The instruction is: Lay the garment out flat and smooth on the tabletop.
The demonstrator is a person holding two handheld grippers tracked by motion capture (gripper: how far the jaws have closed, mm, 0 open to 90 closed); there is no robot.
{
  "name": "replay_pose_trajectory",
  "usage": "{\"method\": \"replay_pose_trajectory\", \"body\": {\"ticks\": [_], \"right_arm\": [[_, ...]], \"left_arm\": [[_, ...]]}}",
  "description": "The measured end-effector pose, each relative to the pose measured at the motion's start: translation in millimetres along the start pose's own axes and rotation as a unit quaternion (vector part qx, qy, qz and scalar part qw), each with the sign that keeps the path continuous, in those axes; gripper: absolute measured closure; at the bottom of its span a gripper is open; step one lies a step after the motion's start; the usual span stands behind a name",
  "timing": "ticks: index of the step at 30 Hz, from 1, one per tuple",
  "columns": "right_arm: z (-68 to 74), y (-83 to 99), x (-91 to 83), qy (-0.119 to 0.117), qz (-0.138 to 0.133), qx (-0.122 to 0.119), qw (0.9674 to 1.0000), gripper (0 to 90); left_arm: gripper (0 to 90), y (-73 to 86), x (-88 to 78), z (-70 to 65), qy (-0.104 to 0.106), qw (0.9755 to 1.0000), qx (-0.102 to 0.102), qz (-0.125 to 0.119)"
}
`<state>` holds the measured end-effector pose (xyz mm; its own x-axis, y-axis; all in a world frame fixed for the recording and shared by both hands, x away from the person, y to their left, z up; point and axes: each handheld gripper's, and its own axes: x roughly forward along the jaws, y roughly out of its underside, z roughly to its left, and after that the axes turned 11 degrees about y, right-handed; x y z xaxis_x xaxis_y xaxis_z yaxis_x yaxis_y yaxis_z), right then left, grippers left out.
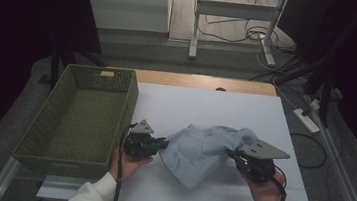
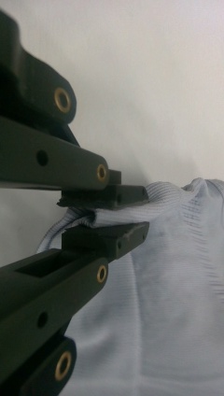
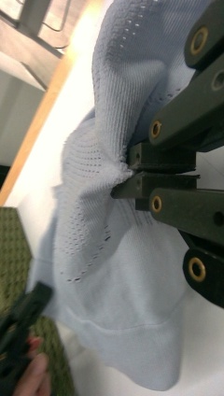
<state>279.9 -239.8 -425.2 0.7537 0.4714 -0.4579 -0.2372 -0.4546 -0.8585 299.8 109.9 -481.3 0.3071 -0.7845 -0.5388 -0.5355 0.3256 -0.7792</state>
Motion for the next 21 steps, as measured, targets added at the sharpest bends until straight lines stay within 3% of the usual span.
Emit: {"method": "replay_pose_trajectory", "body": {"ticks": [3,6,9,13,18,21], "right_arm": [[0.5,-14.1,-4.8,0.008,-0.011,-0.005,0.9999,87.4],[1.8,-19.0,10.4,0.006,0.01,-0.004,0.9999,87.4],[1.9,-8.7,44.6,-0.006,0.053,0.008,0.9985,87.3],[4.8,9.5,79.8,-0.029,0.085,0.018,0.9958,87.3],[8.3,15.7,96.2,-0.037,0.091,0.029,0.9948,84.8],[7.5,19.2,97.9,-0.048,0.086,0.039,0.9944,76.0]], "left_arm": [[80.5,2.3,2.8,-8.0,0.005,0.9999,0.007,0.01],[80.0,5.5,7.0,-10.7,0.001,0.9996,0.01,0.027],[77.4,10.4,10.3,-8.9,-0.007,0.9992,0.005,0.038],[72.5,12.1,10.8,-5.0,-0.011,0.9991,-0.004,0.042],[66.7,11.9,10.4,-3.0,-0.015,0.9991,-0.007,0.039],[60.6,11.1,10.2,-3.5,-0.016,0.999,-0.001,0.042]]}}
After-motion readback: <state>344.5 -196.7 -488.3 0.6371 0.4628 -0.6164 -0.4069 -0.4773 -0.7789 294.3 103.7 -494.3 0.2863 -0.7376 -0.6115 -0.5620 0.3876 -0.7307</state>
